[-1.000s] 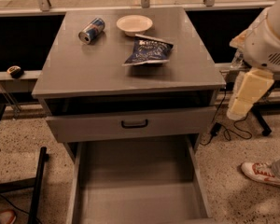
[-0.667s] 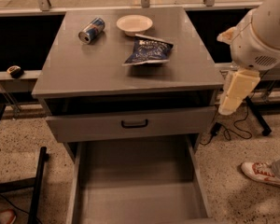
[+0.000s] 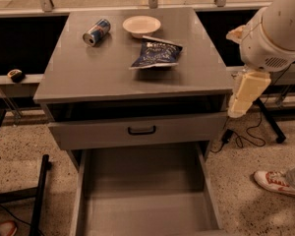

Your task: Place blue chip bag into middle drawer

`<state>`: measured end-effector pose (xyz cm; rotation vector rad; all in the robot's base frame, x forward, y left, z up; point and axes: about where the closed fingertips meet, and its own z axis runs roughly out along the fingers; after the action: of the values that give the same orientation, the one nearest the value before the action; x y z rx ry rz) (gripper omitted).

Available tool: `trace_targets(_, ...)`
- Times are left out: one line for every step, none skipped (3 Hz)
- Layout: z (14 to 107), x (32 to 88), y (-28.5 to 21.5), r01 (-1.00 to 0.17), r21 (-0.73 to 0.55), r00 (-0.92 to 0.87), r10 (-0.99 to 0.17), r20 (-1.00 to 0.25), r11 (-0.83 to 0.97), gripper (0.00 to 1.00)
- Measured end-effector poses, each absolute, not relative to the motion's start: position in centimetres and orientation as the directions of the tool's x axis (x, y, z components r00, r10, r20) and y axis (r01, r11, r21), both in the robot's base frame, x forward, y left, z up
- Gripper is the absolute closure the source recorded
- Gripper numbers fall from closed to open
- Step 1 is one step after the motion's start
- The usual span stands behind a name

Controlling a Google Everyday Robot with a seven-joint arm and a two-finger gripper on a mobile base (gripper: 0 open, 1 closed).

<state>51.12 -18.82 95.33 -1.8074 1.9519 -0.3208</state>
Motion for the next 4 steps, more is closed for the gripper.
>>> trace_targets(94.3, 54.5, -17.8, -0.846, -0.525, -0.005, -0.987, -0.162, 0.090, 0.00)
trace_targets(94.0, 59.4, -16.5, -0.791, -0.610, 0.039, -0.989, -0.145, 0.058, 0.13)
trace_targets(93.8, 62.9, -15.2, -0.754, -0.656, 0.069, -0.989, -0.134, 0.036, 0.21)
trace_targets(93.1, 65.3, -11.9, -0.736, -0.677, 0.139, -0.976, -0.165, 0.010, 0.32)
